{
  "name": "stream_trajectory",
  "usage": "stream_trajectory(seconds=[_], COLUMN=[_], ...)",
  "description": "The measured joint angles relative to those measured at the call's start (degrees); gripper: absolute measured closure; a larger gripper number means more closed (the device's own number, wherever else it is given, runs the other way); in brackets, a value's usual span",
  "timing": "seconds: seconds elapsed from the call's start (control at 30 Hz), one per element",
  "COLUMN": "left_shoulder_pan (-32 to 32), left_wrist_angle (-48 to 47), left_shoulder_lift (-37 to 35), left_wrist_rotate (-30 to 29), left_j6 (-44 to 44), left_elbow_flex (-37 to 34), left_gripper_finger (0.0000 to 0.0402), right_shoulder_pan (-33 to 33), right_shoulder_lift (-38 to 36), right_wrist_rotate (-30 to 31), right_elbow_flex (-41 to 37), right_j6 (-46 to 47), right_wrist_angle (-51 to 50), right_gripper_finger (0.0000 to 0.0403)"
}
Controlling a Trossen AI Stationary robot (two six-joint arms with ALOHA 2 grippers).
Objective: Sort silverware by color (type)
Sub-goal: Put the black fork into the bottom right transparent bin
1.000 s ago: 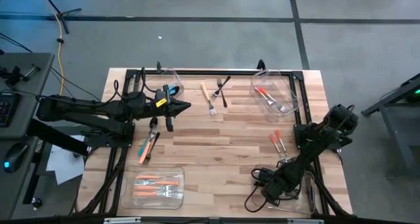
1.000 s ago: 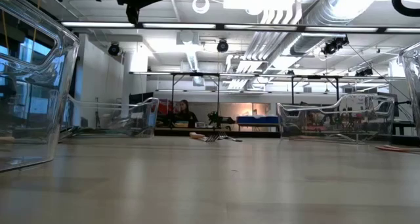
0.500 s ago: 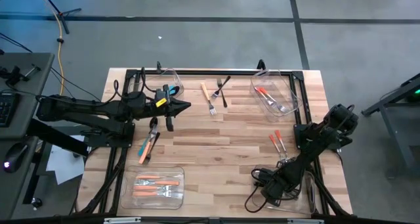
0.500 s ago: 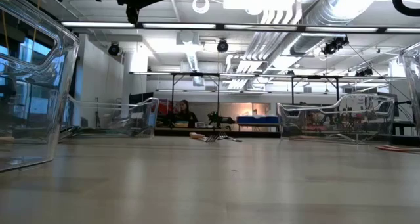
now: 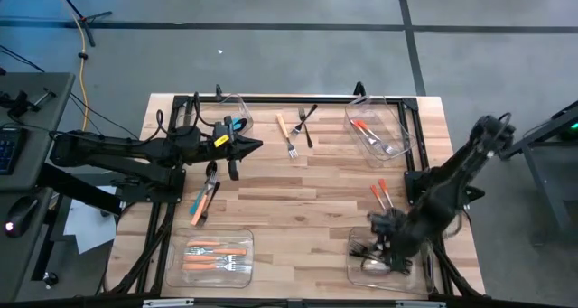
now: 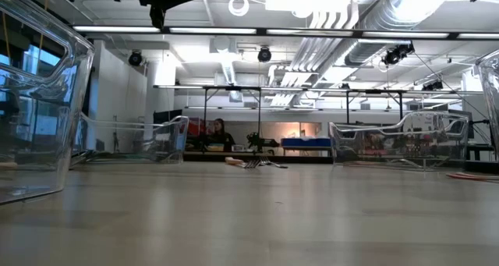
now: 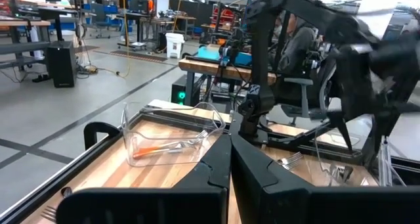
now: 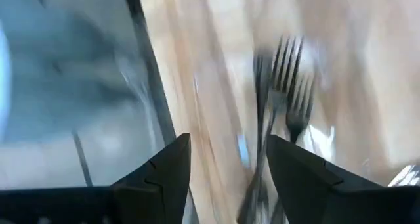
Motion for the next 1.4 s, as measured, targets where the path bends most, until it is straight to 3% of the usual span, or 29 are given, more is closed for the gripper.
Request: stream_trajectory(seconds=[0.2,0.33,0.43,0.6,0.9,1.07,1.4], left_shoulder_pan=[0.0,0.0,0.0,0.0,0.0,0.0,0.0], left_wrist_angle=[0.0,0.6,1.6,2.2,4.9,7.5,5.2], left_shoulder_lift=[0.0,0.0,0.0,0.0,0.0,0.0,0.0], left_wrist_rotate=[0.0,0.0,0.1,0.2,0.2,0.2,4.2], left_j6=[-0.4,-2.9,-4.8,-6.0,-4.6,-4.5,-4.5], left_elbow_flex=[0.0,0.0,0.0,0.0,0.0,0.0,0.0], left_gripper_finger=[0.0401,0.0401,0.0402,0.0402,0.0402,0.0402,0.0401], right_shoulder_pan=[-8.2,-17.5,-24.5,-35.3,-48.2,-51.6,-53.9], right_shoulder_lift=[-9.9,-11.3,-10.3,-6.4,2.4,3.4,3.5], right_wrist_rotate=[20.5,25.8,21.9,7.9,-5.6,-7.4,-8.5], right_elbow_flex=[0.0,0.0,-0.4,-4.2,-7.2,-7.1,-7.1], right_j6=[-4.0,-13.8,-24.1,-37.2,-45.4,-46.5,-46.5], right_wrist_angle=[0.0,2.4,8.6,27.0,55.5,66.7,70.7], right_gripper_finger=[0.022,0.022,0.022,0.022,0.022,0.022,0.022])
